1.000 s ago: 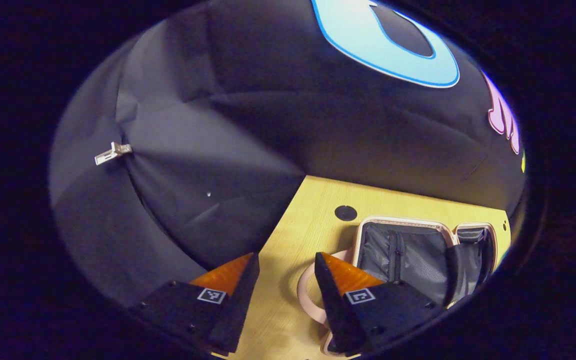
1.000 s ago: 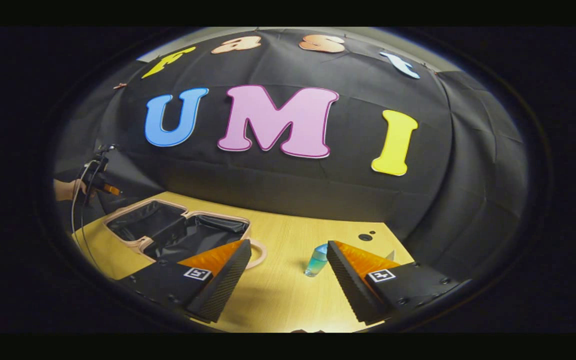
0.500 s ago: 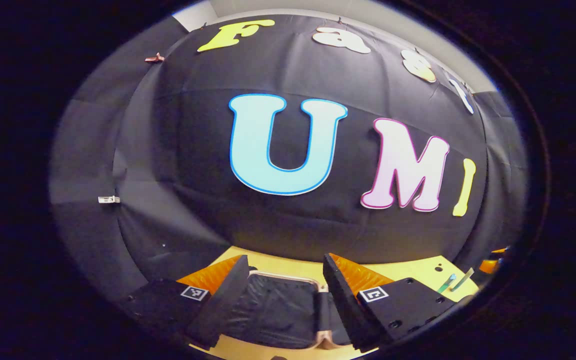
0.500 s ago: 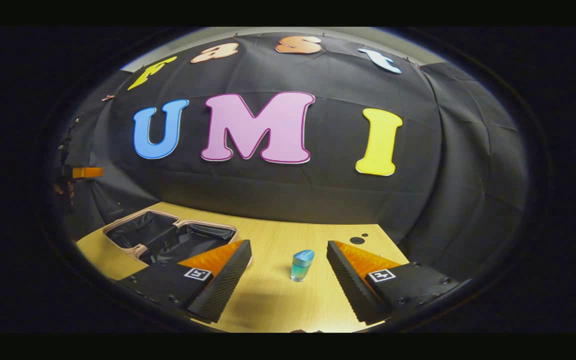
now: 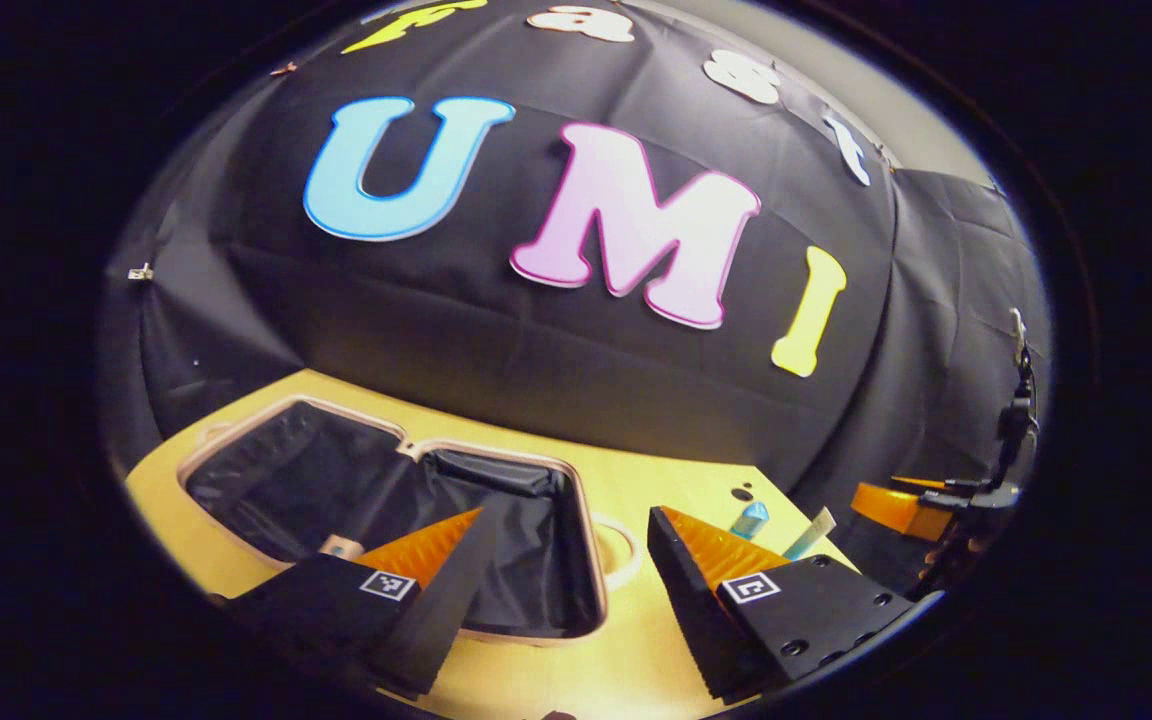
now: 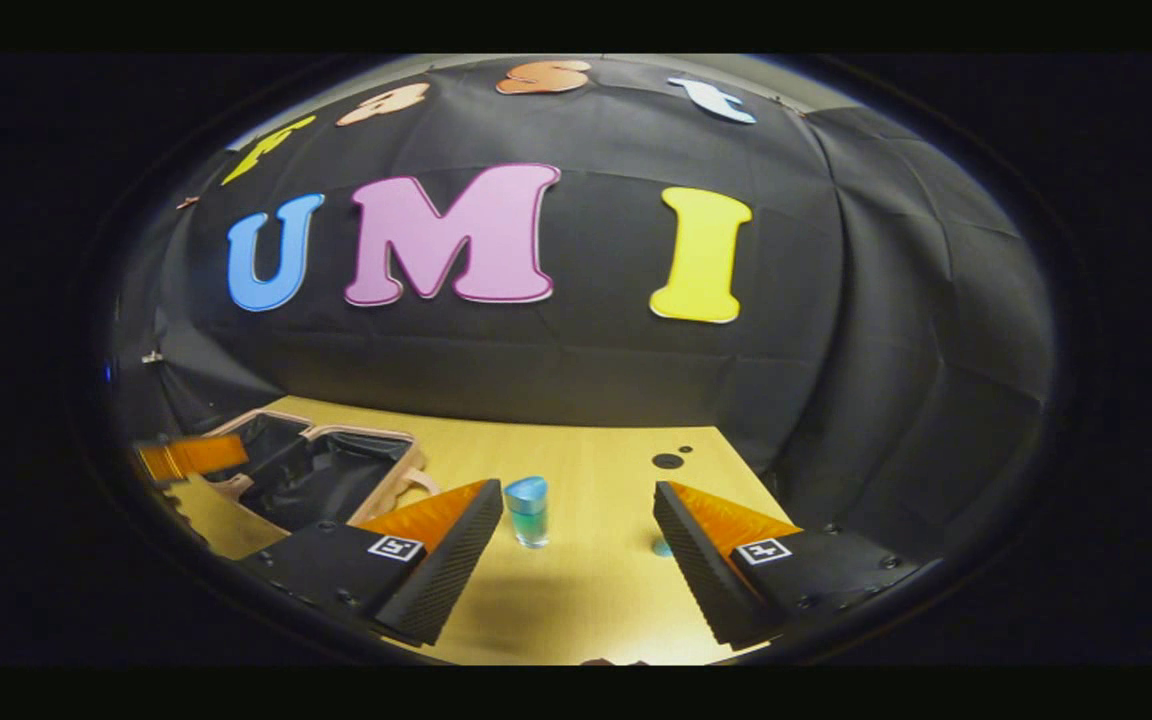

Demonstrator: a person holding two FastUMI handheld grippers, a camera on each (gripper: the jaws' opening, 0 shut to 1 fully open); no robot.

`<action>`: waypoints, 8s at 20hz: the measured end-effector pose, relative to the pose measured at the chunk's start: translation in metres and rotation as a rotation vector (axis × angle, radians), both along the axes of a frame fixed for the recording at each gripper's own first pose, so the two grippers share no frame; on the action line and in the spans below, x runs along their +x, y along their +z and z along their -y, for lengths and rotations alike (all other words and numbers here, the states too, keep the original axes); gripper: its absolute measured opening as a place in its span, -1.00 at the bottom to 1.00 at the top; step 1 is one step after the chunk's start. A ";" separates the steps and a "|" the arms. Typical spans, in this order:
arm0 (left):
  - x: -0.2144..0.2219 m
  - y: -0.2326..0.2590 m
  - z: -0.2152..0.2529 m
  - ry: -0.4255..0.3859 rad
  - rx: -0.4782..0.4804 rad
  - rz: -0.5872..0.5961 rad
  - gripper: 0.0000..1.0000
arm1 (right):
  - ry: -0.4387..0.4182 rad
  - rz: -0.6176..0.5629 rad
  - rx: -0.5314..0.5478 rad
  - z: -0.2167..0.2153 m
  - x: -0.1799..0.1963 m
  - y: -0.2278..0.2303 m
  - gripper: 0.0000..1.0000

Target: First open the suitcase, pack the skin care products into it, and then close the suitcase.

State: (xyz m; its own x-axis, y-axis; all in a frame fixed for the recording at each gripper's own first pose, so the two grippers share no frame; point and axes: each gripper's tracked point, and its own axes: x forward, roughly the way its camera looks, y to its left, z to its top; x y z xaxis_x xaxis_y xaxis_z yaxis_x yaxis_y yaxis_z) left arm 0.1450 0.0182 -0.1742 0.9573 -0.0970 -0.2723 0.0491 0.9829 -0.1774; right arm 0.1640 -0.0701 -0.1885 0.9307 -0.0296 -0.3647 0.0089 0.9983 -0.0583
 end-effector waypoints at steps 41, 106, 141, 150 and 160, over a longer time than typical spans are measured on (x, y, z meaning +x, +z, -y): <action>0.139 -0.162 0.187 -0.283 0.252 -0.166 -0.05 | -0.204 -0.187 0.029 0.103 0.088 -0.209 -0.14; -0.097 0.083 -0.251 0.313 0.015 -0.168 0.92 | 0.438 -0.399 0.090 -0.332 0.062 -0.107 -0.40; -0.086 0.020 -0.488 0.616 -0.120 -0.241 0.92 | 0.236 -0.477 0.177 -0.290 -0.004 -0.084 0.92; 0.018 -0.074 -0.540 0.585 -0.560 -0.342 0.88 | 0.188 -0.459 0.153 -0.233 -0.069 -0.070 0.93; 0.049 -0.122 -0.535 0.557 -0.650 -0.442 -0.02 | 0.086 -0.506 0.182 -0.193 -0.099 -0.089 0.93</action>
State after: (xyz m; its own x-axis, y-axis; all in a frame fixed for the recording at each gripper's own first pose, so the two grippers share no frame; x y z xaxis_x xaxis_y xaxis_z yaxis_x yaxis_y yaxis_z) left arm 0.1938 0.5531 -0.2964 0.7353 0.0815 -0.6728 -0.5970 0.5478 -0.5861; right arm 0.0647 0.1230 -0.2778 0.6338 0.1446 -0.7599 -0.0581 0.9885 0.1396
